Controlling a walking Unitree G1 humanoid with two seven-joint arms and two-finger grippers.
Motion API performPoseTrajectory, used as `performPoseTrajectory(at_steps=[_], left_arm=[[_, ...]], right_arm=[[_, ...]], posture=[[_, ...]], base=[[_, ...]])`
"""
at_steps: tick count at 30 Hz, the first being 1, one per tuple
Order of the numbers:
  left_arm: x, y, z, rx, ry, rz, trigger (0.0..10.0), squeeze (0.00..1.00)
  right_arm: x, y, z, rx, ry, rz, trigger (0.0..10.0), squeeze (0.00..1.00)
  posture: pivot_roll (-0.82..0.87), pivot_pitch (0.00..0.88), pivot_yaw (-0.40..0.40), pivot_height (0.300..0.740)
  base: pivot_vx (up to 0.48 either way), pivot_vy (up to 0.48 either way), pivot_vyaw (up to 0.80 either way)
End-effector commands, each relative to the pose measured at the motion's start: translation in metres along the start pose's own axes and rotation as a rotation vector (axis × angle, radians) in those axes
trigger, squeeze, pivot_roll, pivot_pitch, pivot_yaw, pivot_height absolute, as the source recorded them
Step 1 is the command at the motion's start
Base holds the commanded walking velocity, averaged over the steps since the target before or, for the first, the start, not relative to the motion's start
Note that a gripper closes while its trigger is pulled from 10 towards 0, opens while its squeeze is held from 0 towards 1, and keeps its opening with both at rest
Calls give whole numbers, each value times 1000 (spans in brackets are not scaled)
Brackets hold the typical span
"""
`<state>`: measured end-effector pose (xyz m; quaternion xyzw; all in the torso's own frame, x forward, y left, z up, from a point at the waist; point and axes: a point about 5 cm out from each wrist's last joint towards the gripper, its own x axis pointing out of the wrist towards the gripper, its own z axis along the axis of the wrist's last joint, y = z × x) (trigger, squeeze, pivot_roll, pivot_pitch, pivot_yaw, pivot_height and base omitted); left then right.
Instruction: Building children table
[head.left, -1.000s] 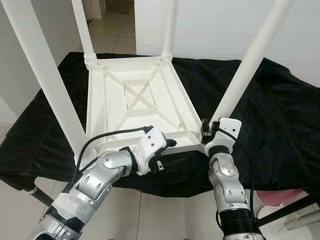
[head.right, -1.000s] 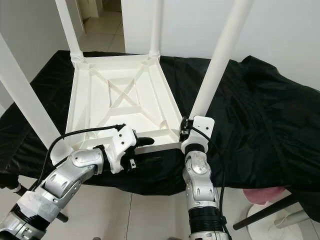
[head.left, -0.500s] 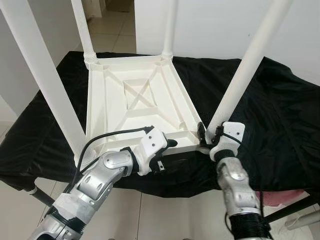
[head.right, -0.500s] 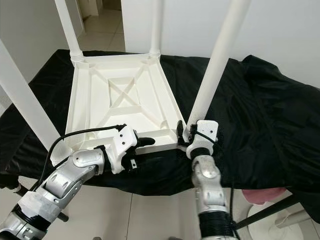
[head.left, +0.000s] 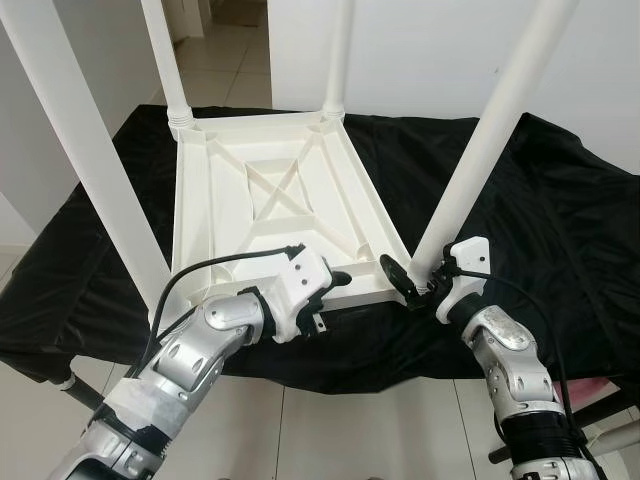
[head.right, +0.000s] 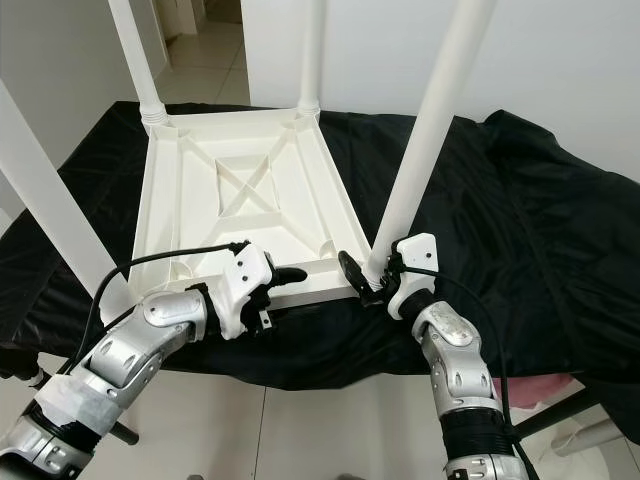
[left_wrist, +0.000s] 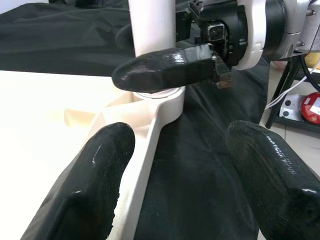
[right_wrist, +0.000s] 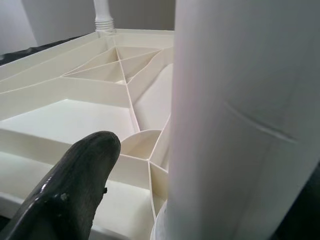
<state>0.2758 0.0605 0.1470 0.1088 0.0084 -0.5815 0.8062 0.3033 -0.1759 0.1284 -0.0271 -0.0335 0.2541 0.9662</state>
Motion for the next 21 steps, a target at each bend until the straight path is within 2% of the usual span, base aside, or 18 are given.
performPoseTrajectory(at_steps=[1, 2, 3, 4, 5, 6, 19, 20, 21], left_arm=[[-1, -1, 0, 12, 8, -85, 10000, 0], [-1, 1, 1, 16, 7, -84, 10000, 0], [-1, 1, 1, 16, 7, -84, 10000, 0], [-1, 2, 2, 19, 7, -83, 10000, 0], [-1, 2, 2, 19, 7, -83, 10000, 0], [-1, 4, 2, 22, 8, -81, 10000, 0], [0, 6, 1, 23, 7, -68, 10000, 0], [0, 8, 1, 24, 7, -65, 10000, 0], [0, 8, 1, 24, 7, -65, 10000, 0]], right_arm=[[3, -1, -3, -22, 24, 40, 10000, 0], [5, -5, -4, -27, 35, 46, 7412, 0], [5, -5, -4, -27, 35, 46, 7412, 0], [7, -9, -5, -36, 42, 52, 4000, 0], [7, -9, -5, -36, 42, 52, 4000, 0], [7, -11, -6, -33, 43, 57, 0, 0], [5, -13, -9, -6, 18, 50, 0, 0], [4, -11, -11, 4, 17, 27, 10000, 0], [4, -11, -11, 4, 17, 27, 10000, 0]], posture=[[-42, 0, 12, 740], [-42, 0, 17, 740], [-42, 0, 17, 740], [-42, 0, 23, 740], [-42, 0, 23, 740], [-40, 0, 25, 740], [-41, 0, 29, 740], [-42, 0, 32, 740], [-42, 0, 32, 740]], base=[[0, 0, 0], [0, 0, 0], [0, 0, 0], [0, 0, 0], [0, 0, 0], [0, 0, 0], [0, 0, 0], [0, 0, 0], [0, 0, 0]])
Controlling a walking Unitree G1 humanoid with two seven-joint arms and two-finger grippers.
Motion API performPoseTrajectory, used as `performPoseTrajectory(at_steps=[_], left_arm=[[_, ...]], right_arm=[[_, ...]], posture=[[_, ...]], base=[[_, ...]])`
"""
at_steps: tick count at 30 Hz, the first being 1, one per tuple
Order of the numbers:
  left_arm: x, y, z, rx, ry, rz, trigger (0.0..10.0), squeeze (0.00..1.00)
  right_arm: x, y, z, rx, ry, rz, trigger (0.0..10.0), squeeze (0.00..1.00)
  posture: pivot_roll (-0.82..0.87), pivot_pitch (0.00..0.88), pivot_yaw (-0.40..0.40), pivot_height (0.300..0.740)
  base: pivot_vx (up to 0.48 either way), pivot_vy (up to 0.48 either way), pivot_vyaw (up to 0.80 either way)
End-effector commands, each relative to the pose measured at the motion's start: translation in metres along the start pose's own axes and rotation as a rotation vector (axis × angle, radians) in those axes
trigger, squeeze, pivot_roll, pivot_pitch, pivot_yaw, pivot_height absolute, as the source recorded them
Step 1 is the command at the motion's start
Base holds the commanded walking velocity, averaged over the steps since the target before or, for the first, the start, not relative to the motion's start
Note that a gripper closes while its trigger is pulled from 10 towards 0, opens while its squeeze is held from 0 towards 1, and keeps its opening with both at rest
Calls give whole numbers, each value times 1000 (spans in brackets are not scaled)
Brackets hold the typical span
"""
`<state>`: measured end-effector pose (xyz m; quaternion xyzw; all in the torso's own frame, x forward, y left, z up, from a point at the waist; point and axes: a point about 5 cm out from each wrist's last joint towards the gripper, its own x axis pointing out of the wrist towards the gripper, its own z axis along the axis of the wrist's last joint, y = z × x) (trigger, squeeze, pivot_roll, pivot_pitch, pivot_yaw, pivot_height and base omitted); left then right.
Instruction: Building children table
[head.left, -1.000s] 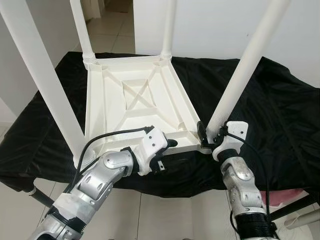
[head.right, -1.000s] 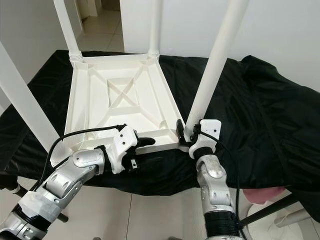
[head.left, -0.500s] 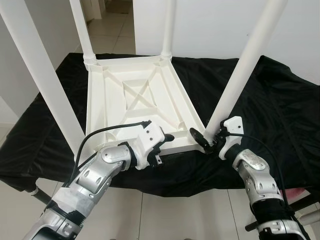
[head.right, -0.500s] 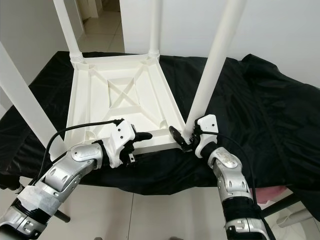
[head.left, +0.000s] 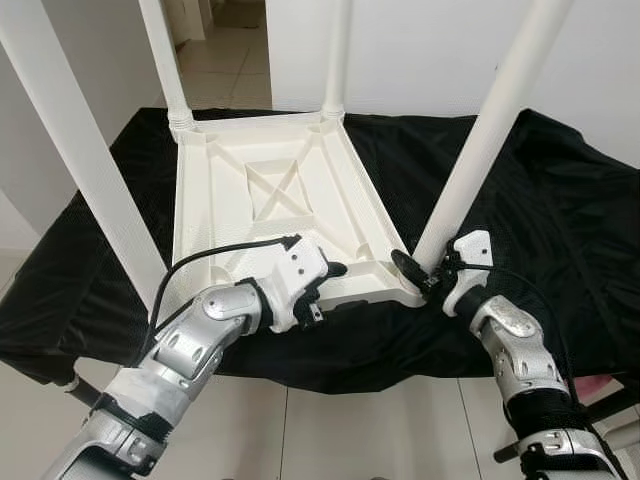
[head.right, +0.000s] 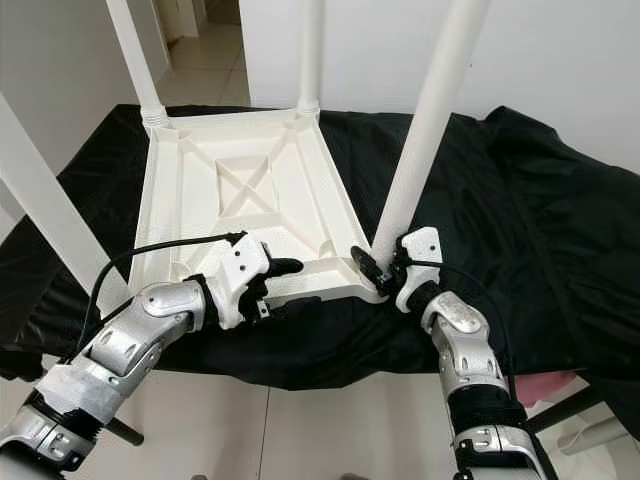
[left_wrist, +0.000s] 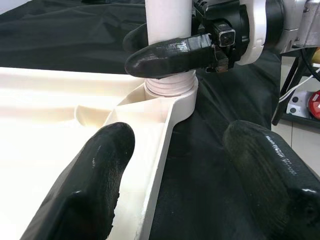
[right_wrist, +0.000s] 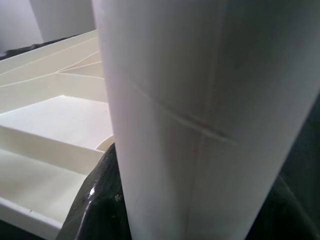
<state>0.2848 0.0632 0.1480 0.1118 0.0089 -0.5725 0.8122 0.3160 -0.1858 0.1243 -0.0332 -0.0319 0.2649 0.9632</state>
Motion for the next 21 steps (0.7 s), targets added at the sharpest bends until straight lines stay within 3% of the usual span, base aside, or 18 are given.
performPoseTrajectory(at_steps=[1, 4, 8, 10, 13, 15, 21], left_arm=[[-1, 0, 2, 22, 0, -83, 10000, 0], [-1, 1, 3, 24, 1, -80, 10000, 0], [-4, -1, -1, 16, 8, -78, 10000, 0], [-4, -2, -2, 15, 9, -79, 10000, 0], [-2, -2, -1, 15, 4, -82, 10000, 0], [-2, -2, -1, 15, 4, -82, 10000, 0], [-2, -3, -1, 13, 4, -84, 10000, 0]], right_arm=[[-1, 6, -6, 10, 11, -29, 10000, 0], [-2, 8, -8, 15, 7, -84, 10000, 0], [-5, 9, -16, 48, 46, -336, 10000, 0], [-6, 9, -17, 56, 51, -372, 10000, 0], [-7, 17, -21, 114, 68, -503, 10000, 0], [-7, 17, -21, 114, 68, -503, 10000, 0], [-7, 33, -21, 184, 68, -710, 10000, 0]], posture=[[-44, 0, 35, 740], [-44, 0, 32, 740], [-51, 0, 29, 740], [-51, 0, 29, 740], [-51, 0, 29, 740], [-51, 0, 29, 740], [-49, 0, 28, 740]], base=[[0, 0, 0], [0, 0, 0], [0, 0, 0], [0, 0, 0], [0, 0, 0], [0, 0, 0], [0, 0, 0]])
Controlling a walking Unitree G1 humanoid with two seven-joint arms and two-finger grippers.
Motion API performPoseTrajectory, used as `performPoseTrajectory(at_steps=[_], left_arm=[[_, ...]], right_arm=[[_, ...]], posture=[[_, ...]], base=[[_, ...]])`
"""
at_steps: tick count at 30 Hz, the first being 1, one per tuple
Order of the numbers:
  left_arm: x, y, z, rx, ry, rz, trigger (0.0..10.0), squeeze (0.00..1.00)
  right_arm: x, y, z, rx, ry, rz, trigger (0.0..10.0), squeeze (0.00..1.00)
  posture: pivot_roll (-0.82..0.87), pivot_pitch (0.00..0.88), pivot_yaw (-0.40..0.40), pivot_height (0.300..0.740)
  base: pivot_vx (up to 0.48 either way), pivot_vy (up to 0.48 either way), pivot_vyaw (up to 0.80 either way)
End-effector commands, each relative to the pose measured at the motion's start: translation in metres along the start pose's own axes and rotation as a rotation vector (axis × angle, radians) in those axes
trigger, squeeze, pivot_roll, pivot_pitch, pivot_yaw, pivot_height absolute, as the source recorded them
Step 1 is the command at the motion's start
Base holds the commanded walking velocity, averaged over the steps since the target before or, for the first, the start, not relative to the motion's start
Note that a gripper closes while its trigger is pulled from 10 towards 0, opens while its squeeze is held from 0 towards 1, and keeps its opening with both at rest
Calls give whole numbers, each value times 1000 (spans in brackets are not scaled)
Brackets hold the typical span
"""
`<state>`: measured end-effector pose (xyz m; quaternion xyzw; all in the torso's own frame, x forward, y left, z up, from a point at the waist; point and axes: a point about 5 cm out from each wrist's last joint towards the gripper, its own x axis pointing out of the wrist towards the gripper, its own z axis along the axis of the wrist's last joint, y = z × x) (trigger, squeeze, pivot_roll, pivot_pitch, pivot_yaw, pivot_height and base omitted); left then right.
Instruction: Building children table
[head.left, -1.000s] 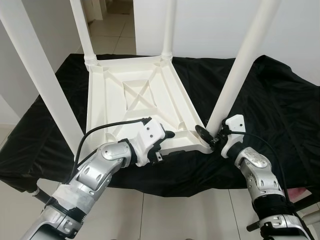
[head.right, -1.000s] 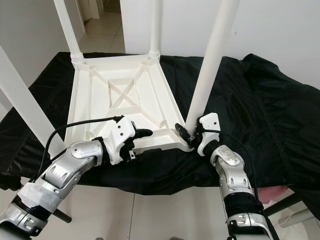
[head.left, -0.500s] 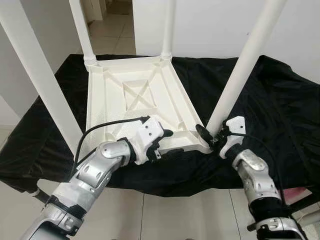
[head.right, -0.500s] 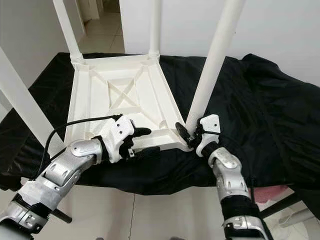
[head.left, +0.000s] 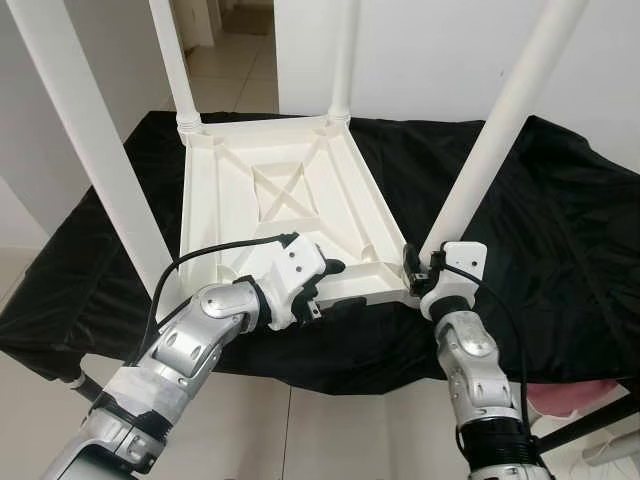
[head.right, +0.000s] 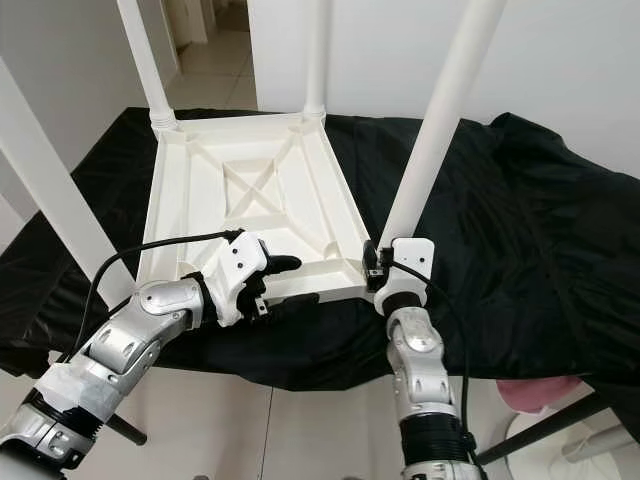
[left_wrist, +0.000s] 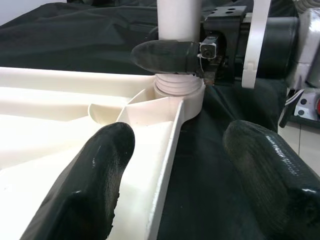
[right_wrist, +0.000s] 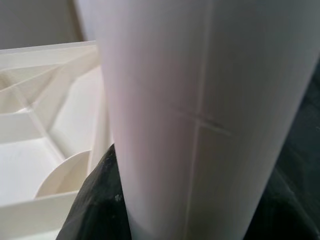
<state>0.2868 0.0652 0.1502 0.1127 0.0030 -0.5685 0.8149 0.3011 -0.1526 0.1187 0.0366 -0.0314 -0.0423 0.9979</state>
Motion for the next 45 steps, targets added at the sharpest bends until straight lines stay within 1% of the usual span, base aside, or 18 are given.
performPoseTrajectory(at_steps=[1, 7, 16, 17, 18, 19, 23, 25, 26, 27, 28, 29, 30, 32, 34, 36, 40, 45], left_arm=[[0, -6, -3, 5, 10, -95, 10000, 0], [2, -5, -3, 5, 7, -92, 10000, 0], [4, -4, -2, 5, -3, -80, 10000, 0], [4, -5, -3, 5, -3, -77, 10000, 0], [4, -5, -3, 5, -3, -77, 10000, 0], [4, -6, -4, 5, -2, -75, 10000, 0], [3, -9, -5, 4, 0, -76, 10000, 0], [3, -9, -5, 4, 0, -76, 10000, 0], [2, -10, -7, 0, 5, -75, 10000, 0], [1, -11, -8, -5, 7, -72, 10000, 0], [1, -11, -8, -5, 7, -72, 10000, 0], [0, -13, -9, -8, 7, -71, 10000, 0], [0, -14, -9, -11, 7, -72, 10000, 0], [0, -14, -9, -11, 7, -72, 10000, 0], [-1, -18, -11, -17, 9, -79, 10000, 0], [-1, -18, -11, -17, 9, -79, 10000, 0], [-4, -19, -13, -19, 19, -84, 10000, 0], [-6, -20, -14, -19, 24, -82, 10000, 0]], right_arm=[[-7, -8, -17, 50, 93, -131, 10000, 0], [-8, 8, -15, 56, 103, -149, 10000, 0], [-5, 2, -11, 33, 89, -162, 10000, 0], [-5, 1, -9, 39, 75, -139, 10000, 808], [-5, 1, -9, 39, 75, -139, 10000, 808], [-5, 3, -6, 47, 59, -91, 10000, 1000], [-8, 6, 1, 75, 13, 8, 10000, 1000], [-8, 6, 1, 75, 13, 8, 10000, 1000], [-10, 5, 4, 74, -3, 67, 10000, 1000], [-13, 2, 5, 64, -14, 142, 10000, 486], [-13, 2, 5, 64, -14, 142, 10000, 486], [-16, -1, 6, 49, -22, 206, 10000, 0], [-18, -4, 6, 34, -28, 252, 10000, 0], [-18, -4, 6, 34, -28, 252, 10000, 0], [-19, -15, 5, 13, -26, 342, 10000, 0], [-19, -15, 5, 13, -26, 342, 10000, 0], [-17, -26, 5, -21, -20, 442, 10000, 0], [-3, -38, 3, -68, 6, 525, 10000, 0]], posture=[[-49, 0, 28, 740], [-51, 0, 20, 740], [-47, 0, 2, 740], [-45, 0, -1, 740], [-45, 0, -1, 740], [-41, 0, -3, 740], [-35, 0, -11, 740], [-35, 0, -11, 740], [-38, 0, -22, 740], [-37, 0, -23, 740], [-37, 0, -23, 740], [-35, 0, -26, 740], [-35, 0, -26, 740], [-35, 0, -26, 740], [-33, 0, -26, 740], [-33, 0, -26, 740], [-25, 0, -29, 740], [-13, 0, -31, 740]], base=[[0, 0, 0], [0, 0, 0], [0, 0, 0], [0, 0, 0], [0, 0, 0], [0, 0, 0], [0, 0, 0], [0, 0, 0], [0, 0, 0], [0, 0, 0], [0, 0, 0], [0, 0, 0], [0, 0, 0], [0, 0, 0], [0, 0, 0], [0, 0, 0], [0, 0, 0], [0, 0, 0]])
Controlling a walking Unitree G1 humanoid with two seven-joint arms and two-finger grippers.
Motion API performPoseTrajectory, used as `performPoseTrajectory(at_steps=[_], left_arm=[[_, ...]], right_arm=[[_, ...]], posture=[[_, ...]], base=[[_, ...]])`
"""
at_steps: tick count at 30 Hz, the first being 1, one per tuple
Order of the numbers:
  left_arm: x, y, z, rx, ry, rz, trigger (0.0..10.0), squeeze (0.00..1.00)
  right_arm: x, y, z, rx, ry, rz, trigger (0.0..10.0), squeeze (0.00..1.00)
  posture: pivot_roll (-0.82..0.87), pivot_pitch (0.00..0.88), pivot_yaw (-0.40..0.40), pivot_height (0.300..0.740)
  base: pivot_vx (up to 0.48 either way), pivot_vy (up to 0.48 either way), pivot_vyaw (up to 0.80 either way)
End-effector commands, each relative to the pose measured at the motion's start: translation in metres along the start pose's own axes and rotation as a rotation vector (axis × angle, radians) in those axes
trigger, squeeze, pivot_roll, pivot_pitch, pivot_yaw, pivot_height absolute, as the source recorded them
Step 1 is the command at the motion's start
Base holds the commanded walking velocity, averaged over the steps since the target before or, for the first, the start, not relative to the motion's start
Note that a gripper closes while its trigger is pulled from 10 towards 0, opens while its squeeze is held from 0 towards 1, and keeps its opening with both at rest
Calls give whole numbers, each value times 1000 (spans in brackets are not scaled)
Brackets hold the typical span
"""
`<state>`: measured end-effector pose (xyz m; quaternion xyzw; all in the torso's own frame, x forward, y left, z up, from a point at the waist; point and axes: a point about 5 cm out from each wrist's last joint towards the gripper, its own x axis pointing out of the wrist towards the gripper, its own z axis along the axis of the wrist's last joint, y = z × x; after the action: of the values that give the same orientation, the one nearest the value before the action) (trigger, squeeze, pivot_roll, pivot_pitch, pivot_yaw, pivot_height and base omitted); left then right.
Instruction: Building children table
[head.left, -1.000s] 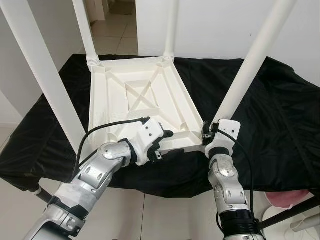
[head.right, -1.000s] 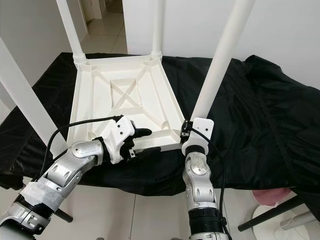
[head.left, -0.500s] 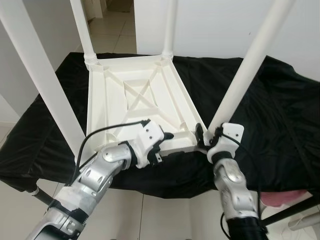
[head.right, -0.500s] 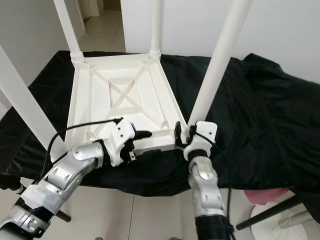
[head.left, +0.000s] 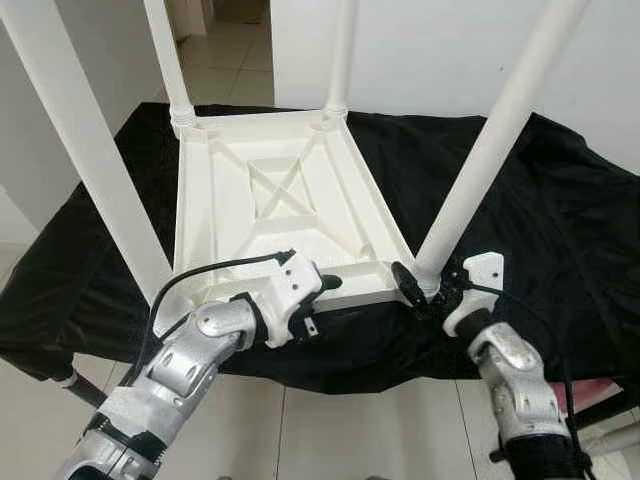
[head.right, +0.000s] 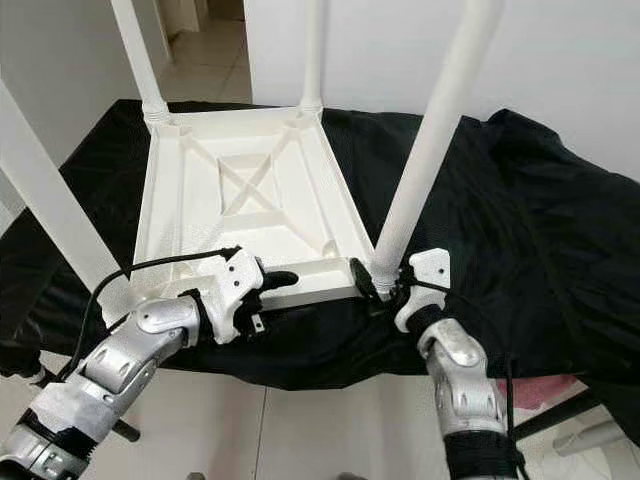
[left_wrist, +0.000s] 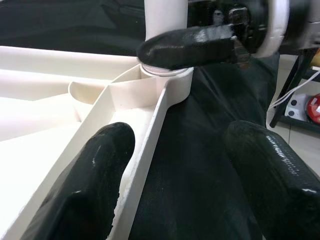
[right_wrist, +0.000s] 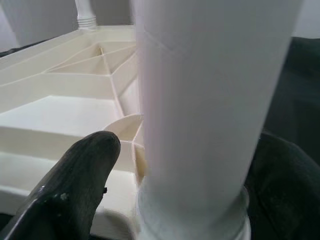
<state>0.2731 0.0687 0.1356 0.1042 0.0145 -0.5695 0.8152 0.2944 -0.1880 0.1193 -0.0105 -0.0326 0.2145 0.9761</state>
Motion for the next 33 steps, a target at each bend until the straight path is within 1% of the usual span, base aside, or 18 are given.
performPoseTrajectory(at_steps=[1, 3, 4, 5, 6, 7, 8, 9, 11, 13, 18, 22, 23, 25, 27, 29, 31, 33], left_arm=[[1, -6, 0, 8, 14, -78, 10000, 0], [1, -6, 0, 8, 14, -78, 10000, 0], [1, -7, 1, 8, 13, -79, 10000, 0], [3, -7, 2, 8, 11, -80, 10000, 0], [3, -7, 2, 8, 11, -80, 10000, 0], [4, -8, 3, 10, 9, -82, 10000, 0], [5, -8, 3, 11, 8, -84, 10000, 0], [6, -8, 4, 12, 5, -85, 10000, 0], [7, -8, 5, 14, 3, -87, 10000, 0], [9, -9, 6, 20, -1, -92, 10000, 0], [10, -9, 6, 26, -1, -93, 10000, 0], [10, -11, 7, 20, -2, -96, 10000, 0], [10, -12, 6, 16, -1, -99, 10000, 0], [10, -13, 6, 12, 2, -104, 10000, 0], [9, -15, 5, 8, 6, -110, 10000, 0], [7, -15, 3, 6, 11, -111, 10000, 0], [7, -14, 3, 5, 12, -111, 10000, 0], [7, -14, 3, 2, 13, -107, 10000, 0]], right_arm=[[3, -7, 0, -6, 2, 32, 10000, 0], [3, -7, 0, -6, 2, 32, 10000, 0], [7, -10, 1, -16, 11, 57, 9922, 0], [11, -12, 3, -35, 19, 85, 6706, 0], [11, -12, 3, -35, 19, 85, 6706, 0], [15, -14, 5, -47, 22, 109, 4941, 0], [18, -15, 6, -54, 23, 121, 4941, 0], [20, -15, 7, -55, 24, 134, 3647, 0], [22, -16, 7, -58, 26, 145, 3647, 0], [24, -16, 6, -62, 32, 170, 0, 0], [25, -18, 2, -63, 43, 182, 0, 0], [21, -18, -1, -46, 48, 171, 0, 0], [19, -18, -3, -40, 47, 159, 10000, 0], [17, -19, -4, -34, 44, 132, 10000, 0], [15, -18, -5, -17, 38, 61, 10000, 0], [14, -16, -7, -28, 44, -6, 10000, 0], [14, -16, -8, -35, 48, -24, 10000, 0], [13, -12, -12, -50, 70, -107, 10000, 0]], posture=[[-11, 0, -29, 740], [-11, 0, -29, 740], [-9, 0, -29, 740], [-3, 0, -28, 740], [-3, 0, -28, 740], [2, 0, -30, 740], [2, 0, -30, 740], [4, 0, -31, 740], [5, 0, -31, 740], [8, 0, -39, 740], [8, 0, -39, 740], [-1, 0, -34, 740], [-3, 0, -32, 740], [-8, 0, -30, 740], [-13, 0, -30, 740], [-16, 0, -29, 740], [-16, 0, -29, 740], [-30, 0, -39, 740]], base=[[0, 0, 0], [0, 0, 0], [0, 0, 0], [0, 0, 0], [0, 0, 0], [0, 0, 0], [0, 0, 0], [0, 0, 0], [0, 0, 0], [0, 0, 0], [0, 0, 0], [0, 0, 0], [0, 0, 0], [0, 0, 0], [0, 0, 0], [0, 0, 0], [0, 0, 0], [0, 0, 0]])
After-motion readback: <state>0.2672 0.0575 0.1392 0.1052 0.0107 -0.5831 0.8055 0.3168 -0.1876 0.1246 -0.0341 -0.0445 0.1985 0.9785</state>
